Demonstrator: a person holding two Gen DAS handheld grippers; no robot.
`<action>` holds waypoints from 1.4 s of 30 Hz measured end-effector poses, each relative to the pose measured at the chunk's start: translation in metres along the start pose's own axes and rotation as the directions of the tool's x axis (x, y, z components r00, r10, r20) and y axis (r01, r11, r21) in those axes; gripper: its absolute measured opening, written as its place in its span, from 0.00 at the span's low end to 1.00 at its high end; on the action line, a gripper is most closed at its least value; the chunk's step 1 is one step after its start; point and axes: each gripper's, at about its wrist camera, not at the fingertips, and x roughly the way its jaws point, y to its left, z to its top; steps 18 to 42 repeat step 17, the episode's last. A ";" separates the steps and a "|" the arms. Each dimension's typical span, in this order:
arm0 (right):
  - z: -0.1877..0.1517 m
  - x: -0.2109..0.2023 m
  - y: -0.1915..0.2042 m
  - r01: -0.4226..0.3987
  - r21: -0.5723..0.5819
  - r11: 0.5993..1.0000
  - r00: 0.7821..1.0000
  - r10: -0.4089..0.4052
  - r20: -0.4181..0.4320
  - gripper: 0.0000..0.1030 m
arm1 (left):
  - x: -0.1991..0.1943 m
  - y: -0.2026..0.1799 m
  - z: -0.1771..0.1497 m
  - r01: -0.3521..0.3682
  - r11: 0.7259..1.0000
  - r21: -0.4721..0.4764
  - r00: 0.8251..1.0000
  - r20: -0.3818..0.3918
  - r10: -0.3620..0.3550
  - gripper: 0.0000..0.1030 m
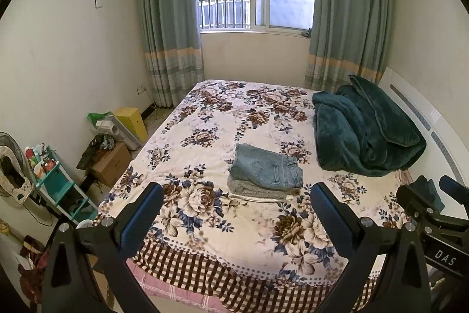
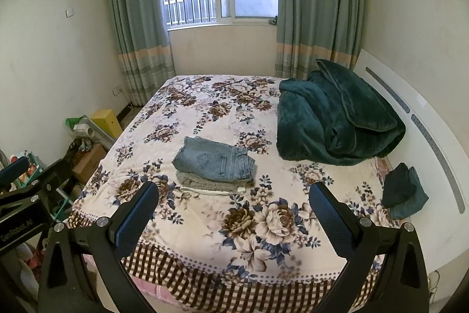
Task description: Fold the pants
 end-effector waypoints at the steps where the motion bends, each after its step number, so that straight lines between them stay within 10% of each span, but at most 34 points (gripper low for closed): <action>1: 0.000 0.000 0.000 -0.001 0.001 1.000 1.000 0.001 0.000 1.00 | 0.001 0.000 -0.001 0.002 1.000 0.000 1.000 -0.001 -0.002 0.99; 42: 0.000 0.000 -0.005 -0.006 0.000 1.000 1.000 0.006 -0.003 1.00 | -0.001 0.001 0.001 0.004 1.000 0.001 1.000 0.008 -0.004 0.99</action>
